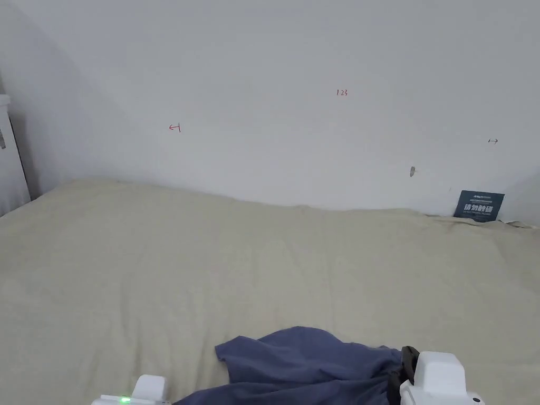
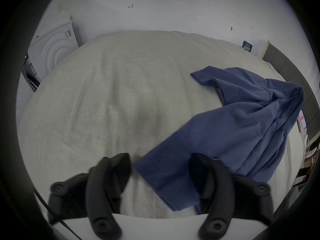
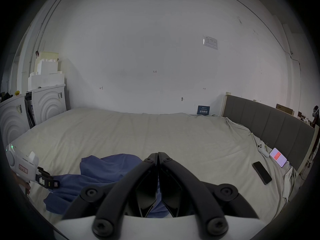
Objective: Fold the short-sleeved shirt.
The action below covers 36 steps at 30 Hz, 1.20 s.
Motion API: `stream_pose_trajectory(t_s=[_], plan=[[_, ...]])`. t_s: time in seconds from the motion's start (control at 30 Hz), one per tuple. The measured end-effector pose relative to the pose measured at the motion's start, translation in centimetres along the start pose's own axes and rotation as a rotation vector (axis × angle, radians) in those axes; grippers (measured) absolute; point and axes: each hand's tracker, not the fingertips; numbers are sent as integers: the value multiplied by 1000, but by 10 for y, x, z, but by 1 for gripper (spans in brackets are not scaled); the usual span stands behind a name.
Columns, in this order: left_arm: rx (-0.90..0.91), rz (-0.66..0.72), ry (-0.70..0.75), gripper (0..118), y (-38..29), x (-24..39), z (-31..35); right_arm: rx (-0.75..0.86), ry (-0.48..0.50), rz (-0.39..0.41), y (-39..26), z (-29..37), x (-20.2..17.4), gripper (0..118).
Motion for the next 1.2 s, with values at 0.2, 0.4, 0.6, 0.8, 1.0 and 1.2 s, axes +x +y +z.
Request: stream_pose_trajectory(t_s=[0.2, 0.4, 0.6, 0.8, 1.0, 1.2], plan=[[-3, -48, -44, 3, 3, 19, 3, -2, -1, -3, -1, 1, 1, 1], [105, 1, -107, 0, 8, 4, 27, -5, 1, 9, -3, 3, 5, 1], [249, 40, -230, 0, 16, -12, 69, -11, -3, -1, -4, -1, 15, 1], [280, 39, -226, 0, 21, -15, 81, -112, 6, -43, 1, -32, 38, 1], [289, 41, -205, 0, 19, -26, 76, -302, -2, -52, 7, -102, 79, 20], [281, 53, -196, 0, 13, -30, 67, -482, 92, -74, 6, -173, 97, 63]])
